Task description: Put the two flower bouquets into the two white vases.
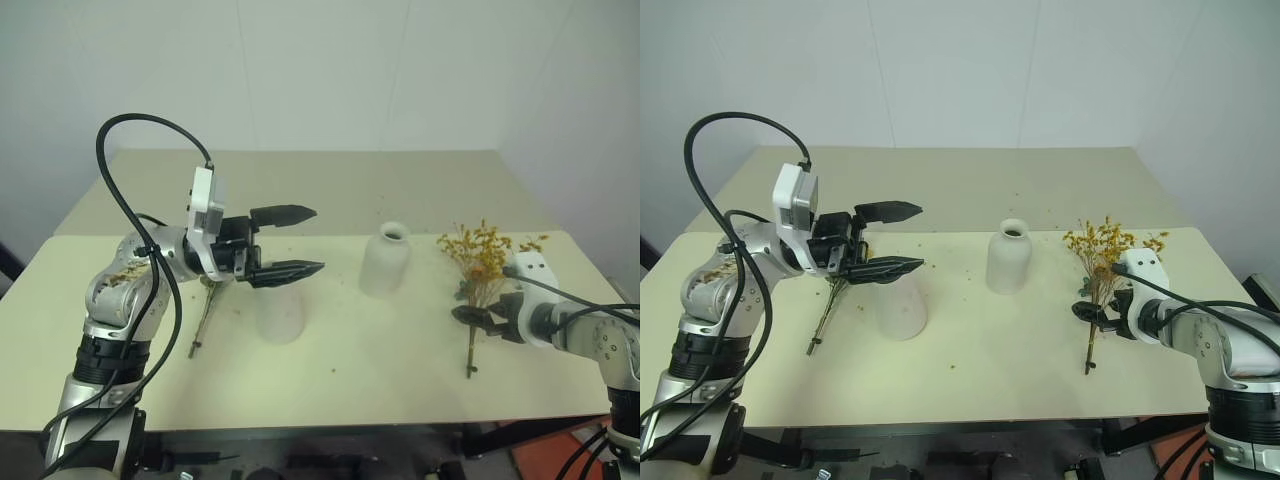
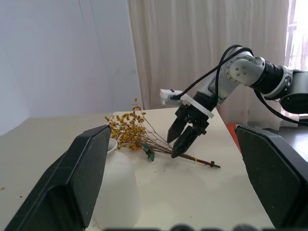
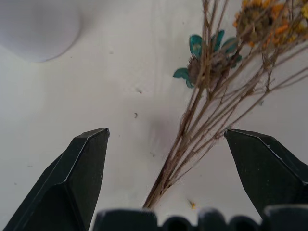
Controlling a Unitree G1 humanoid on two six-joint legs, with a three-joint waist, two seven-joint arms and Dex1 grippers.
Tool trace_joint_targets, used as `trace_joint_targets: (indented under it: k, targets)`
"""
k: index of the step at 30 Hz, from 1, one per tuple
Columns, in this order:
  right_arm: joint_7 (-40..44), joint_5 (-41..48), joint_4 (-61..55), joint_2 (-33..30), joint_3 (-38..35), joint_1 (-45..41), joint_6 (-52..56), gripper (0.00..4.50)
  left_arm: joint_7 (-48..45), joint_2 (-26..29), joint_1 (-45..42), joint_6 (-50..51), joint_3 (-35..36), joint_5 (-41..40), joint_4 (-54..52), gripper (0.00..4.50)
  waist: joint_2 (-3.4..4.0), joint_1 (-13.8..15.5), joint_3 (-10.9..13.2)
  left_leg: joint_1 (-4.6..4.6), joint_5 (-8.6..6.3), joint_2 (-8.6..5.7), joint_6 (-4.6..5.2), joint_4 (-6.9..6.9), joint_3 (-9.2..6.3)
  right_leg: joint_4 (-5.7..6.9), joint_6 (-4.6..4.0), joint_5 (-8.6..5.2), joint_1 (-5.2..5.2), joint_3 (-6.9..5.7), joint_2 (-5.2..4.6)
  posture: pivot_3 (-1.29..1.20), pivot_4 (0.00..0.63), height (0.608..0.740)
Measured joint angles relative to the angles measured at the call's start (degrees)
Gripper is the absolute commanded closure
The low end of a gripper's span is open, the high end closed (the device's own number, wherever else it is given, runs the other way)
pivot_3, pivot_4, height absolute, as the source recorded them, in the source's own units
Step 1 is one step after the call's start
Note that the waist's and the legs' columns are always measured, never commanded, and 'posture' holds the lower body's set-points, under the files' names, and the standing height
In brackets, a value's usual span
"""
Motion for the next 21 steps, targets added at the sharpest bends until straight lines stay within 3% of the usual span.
trace_joint_targets:
  k: [12, 15, 21]
  targets:
    - [-1.4, -5.1, 11.8, 3.8, 5.9, -7.0, -4.6, 0.0, 1.8, 0.2, 2.1, 0.3, 0.9, 0.0, -2.4, 0.01, 0.01, -0.4, 0.0, 0.02, 0.0, 0.0, 0.0, 0.0, 0.01, -0.02, 0.01, 0.01, 0.01, 0.01, 0.0, 0.0, 0.15, 0.74]
    - [-1.2, -7.1, 16.3, 3.8, 7.5, -8.7, -7.6, 0.63, 2.0, 0.7, 2.4, 0.4, 1.0, 0.0, -2.9, 0.0, 0.01, -0.3, 0.0, 0.0, 0.0, 0.0, 0.0, 0.0, 0.01, -0.04, 0.01, 0.01, 0.0, 0.01, 0.0, 0.0, 0.15, 0.74]
    - [-0.4, -8.9, 18.7, 3.5, 8.1, -9.0, -9.5, 2.71, 2.5, 2.4, 4.3, 1.4, 1.7, 0.0, -4.7, 0.0, 0.01, -0.3, 0.0, 0.04, 0.0, 0.0, 0.0, 0.0, 0.01, 0.0, 0.01, 0.02, 0.02, 0.01, 0.01, 0.0, 0.15, 0.74]
